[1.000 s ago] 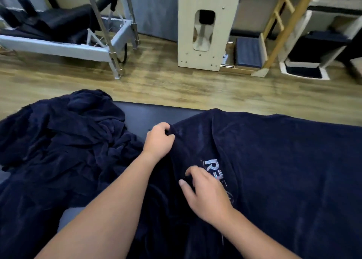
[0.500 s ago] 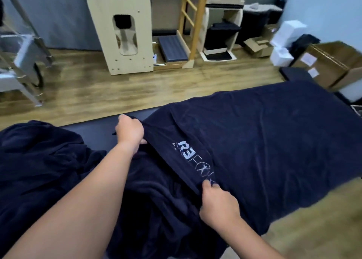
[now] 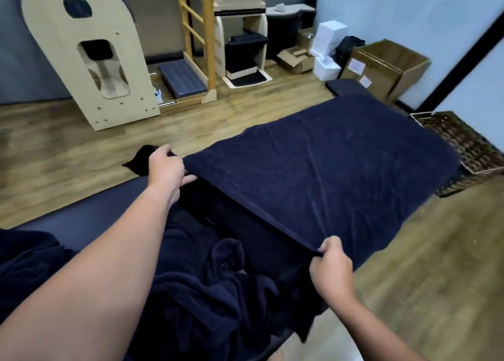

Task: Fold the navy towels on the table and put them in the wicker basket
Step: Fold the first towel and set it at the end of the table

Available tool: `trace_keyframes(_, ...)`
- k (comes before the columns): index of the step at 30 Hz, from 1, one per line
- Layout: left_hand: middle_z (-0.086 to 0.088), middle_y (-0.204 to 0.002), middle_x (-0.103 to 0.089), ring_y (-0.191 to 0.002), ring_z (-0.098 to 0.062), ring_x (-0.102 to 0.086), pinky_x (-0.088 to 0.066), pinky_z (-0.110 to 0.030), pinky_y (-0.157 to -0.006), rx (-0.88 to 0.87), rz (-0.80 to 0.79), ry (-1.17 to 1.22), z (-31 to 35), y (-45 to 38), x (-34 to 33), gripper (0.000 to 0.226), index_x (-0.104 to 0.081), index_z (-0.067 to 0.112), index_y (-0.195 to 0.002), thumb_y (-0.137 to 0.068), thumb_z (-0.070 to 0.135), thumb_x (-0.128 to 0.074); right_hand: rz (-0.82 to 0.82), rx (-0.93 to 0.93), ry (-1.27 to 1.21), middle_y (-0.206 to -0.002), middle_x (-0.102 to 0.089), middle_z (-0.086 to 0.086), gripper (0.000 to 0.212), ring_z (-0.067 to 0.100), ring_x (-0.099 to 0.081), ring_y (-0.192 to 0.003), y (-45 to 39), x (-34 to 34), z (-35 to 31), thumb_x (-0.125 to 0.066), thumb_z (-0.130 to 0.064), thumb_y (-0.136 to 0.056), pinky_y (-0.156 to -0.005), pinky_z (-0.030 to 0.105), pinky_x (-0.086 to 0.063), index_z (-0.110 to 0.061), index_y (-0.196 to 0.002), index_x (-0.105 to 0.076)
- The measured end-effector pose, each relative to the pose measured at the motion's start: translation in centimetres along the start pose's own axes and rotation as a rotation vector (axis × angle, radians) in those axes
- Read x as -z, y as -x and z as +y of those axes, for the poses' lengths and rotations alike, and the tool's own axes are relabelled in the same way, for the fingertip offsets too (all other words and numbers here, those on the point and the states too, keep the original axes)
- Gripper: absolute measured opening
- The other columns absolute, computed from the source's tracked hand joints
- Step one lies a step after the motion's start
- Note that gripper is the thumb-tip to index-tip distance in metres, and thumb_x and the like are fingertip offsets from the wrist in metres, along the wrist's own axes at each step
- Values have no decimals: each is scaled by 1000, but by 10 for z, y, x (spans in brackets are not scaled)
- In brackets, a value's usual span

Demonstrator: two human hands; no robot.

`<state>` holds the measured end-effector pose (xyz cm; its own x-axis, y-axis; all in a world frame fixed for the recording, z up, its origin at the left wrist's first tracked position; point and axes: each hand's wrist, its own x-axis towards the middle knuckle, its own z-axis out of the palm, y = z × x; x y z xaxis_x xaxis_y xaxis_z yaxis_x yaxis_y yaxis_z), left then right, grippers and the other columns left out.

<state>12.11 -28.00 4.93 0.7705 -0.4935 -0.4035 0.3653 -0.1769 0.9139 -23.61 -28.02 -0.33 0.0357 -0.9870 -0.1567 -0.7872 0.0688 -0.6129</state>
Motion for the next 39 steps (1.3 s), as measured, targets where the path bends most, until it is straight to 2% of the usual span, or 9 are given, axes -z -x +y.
trace_keyframes(4,-6,-144,-40,-114,-26,-59,-62,-42,-72,-38,-95,-43,8,4,-40,84,-14,26,-161,-93,-13,-42,101,356,78,-79,-44,-5,34,24,-45,-65,-26,26,23,-50,7,-73,-55,36,-32,-23,-75,-34)
trace_keyframes(9,-3,-152,-30,-123,-25,-52,-61,-41,-82,-90,-153,-114,14,7,-96,92,-12,30,-161,-89,-15,-49,-49,769,380,-99,-49,-8,23,16,-55,-71,-68,62,64,-57,-13,-74,-52,31,-48,-25,-93,-60)
trace_keyframes(12,-1,-159,-23,-122,-26,-52,-61,-39,-80,-123,-171,-140,17,10,-134,94,-13,32,-160,-87,-15,-50,-201,690,584,-100,-52,-9,39,18,-62,-84,-101,80,81,-50,-17,-76,-59,30,-50,-33,-108,-65)
trace_keyframes(16,-6,-151,-36,-110,-28,-56,-57,-37,-67,-186,-170,-279,18,14,-192,92,-19,33,-157,-83,-10,-54,-359,481,642,-105,-48,-11,66,23,-64,-89,-148,110,88,-42,-8,-77,-73,38,-53,-47,-130,-42)
trace_keyframes(26,2,-168,-6,-75,-9,-49,-53,-38,-78,-255,-154,-421,16,27,-352,100,-1,27,-162,-88,-13,-55,-225,363,646,-100,-42,-3,84,27,-60,-88,-278,185,144,-45,-5,-83,-76,39,-55,-54,-148,-22)
trace_keyframes(29,4,-169,0,-110,-22,-58,-56,-42,-94,-281,-187,-454,15,14,-392,109,-2,32,-161,-81,-12,-60,-168,325,582,-100,-39,-3,87,27,-50,-93,-304,199,165,-45,2,-80,-82,37,-51,-48,-149,-31)
trace_keyframes(31,-3,-168,-10,-136,-32,-46,-54,-47,-99,-280,-213,-490,10,-1,-413,117,-4,45,-157,-69,-6,-61,-133,295,560,-102,-38,-4,82,25,-49,-95,-320,206,175,-44,2,-80,-77,37,-53,-47,-146,-37)
trace_keyframes(34,-20,-164,-19,-144,-45,-35,-47,-55,-106,-280,-225,-524,-4,-32,-454,115,-7,57,-149,-60,3,-56,-118,274,607,-103,-38,-7,76,23,-52,-94,-355,216,187,-47,-3,-84,-70,35,-51,-44,-147,-38)
trace_keyframes(39,1,-168,18,-155,-27,-5,-49,-33,-104,-352,-240,-549,-8,-30,-530,110,9,28,-160,-80,-17,-52,-144,289,673,-110,-45,-6,79,24,-58,-100,-418,234,196,-55,-7,-86,-71,33,-49,-40,-152,-26)
